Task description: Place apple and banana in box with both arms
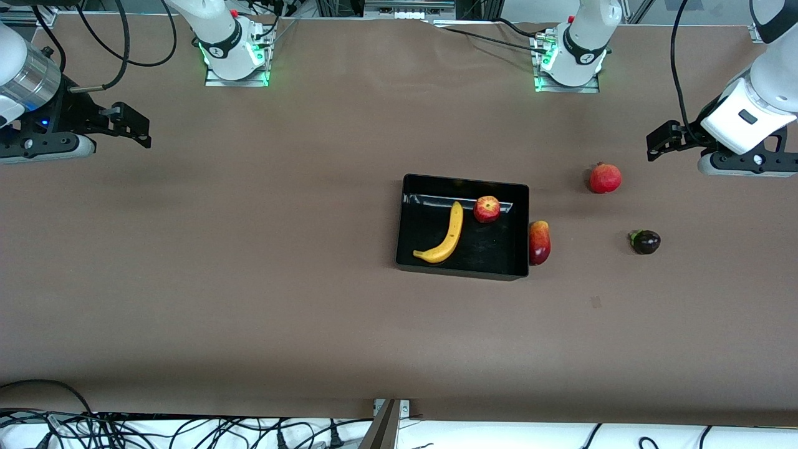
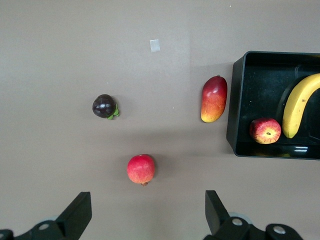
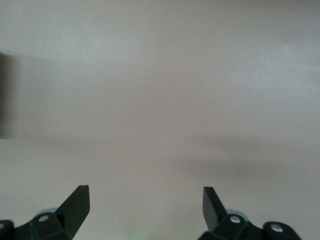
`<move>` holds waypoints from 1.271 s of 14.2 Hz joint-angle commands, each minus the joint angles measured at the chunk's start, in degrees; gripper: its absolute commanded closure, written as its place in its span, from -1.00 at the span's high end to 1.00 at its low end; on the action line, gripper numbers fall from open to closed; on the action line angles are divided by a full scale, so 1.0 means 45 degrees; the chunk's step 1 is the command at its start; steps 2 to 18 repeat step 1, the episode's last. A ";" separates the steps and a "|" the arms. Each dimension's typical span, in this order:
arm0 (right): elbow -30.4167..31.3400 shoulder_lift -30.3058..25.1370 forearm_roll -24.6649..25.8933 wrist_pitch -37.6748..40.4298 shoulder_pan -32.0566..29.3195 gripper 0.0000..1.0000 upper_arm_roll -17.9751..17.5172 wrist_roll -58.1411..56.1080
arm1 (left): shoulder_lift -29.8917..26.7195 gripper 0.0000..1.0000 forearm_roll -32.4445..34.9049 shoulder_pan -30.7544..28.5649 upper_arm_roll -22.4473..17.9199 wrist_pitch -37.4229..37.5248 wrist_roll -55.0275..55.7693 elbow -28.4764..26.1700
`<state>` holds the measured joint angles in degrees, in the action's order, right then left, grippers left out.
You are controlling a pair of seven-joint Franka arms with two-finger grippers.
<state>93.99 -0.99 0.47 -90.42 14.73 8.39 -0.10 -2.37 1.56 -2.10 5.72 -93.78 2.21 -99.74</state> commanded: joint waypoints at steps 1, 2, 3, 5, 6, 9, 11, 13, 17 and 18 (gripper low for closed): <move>-0.0184 0.0045 0.0189 0.0114 -0.0089 1.00 -0.0088 0.0041 | 0.0214 1.00 0.0062 0.0095 -0.0003 0.0273 0.0172 0.0464; -0.0184 0.0045 0.0189 0.0114 -0.0089 1.00 -0.0088 0.0041 | 0.0214 1.00 0.0062 0.0095 -0.0003 0.0273 0.0172 0.0464; -0.0184 0.0045 0.0189 0.0114 -0.0089 1.00 -0.0088 0.0041 | 0.0214 1.00 0.0062 0.0095 -0.0003 0.0273 0.0172 0.0464; -0.0184 0.0045 0.0189 0.0114 -0.0089 1.00 -0.0088 0.0041 | 0.0214 1.00 0.0062 0.0095 -0.0003 0.0273 0.0172 0.0464; -0.0184 0.0045 0.0189 0.0114 -0.0089 1.00 -0.0088 0.0041 | 0.0214 1.00 0.0062 0.0095 -0.0003 0.0273 0.0172 0.0464; -0.0184 0.0045 0.0189 0.0114 -0.0089 1.00 -0.0088 0.0041 | 0.0214 1.00 0.0062 0.0095 -0.0003 0.0273 0.0172 0.0464; -0.0184 0.0045 0.0189 0.0114 -0.0089 1.00 -0.0088 0.0041 | 0.0214 1.00 0.0062 0.0095 -0.0003 0.0273 0.0172 0.0464; -0.0184 0.0045 0.0189 0.0114 -0.0089 1.00 -0.0088 0.0041 | 0.0214 1.00 0.0062 0.0095 -0.0003 0.0273 0.0172 0.0464; -0.0184 0.0045 0.0189 0.0114 -0.0089 1.00 -0.0088 0.0041 | 0.0214 1.00 0.0062 0.0095 -0.0003 0.0273 0.0172 0.0464; -0.0184 0.0045 0.0189 0.0114 -0.0089 1.00 -0.0088 0.0041 | 0.0214 1.00 0.0062 0.0095 -0.0003 0.0273 0.0172 0.0464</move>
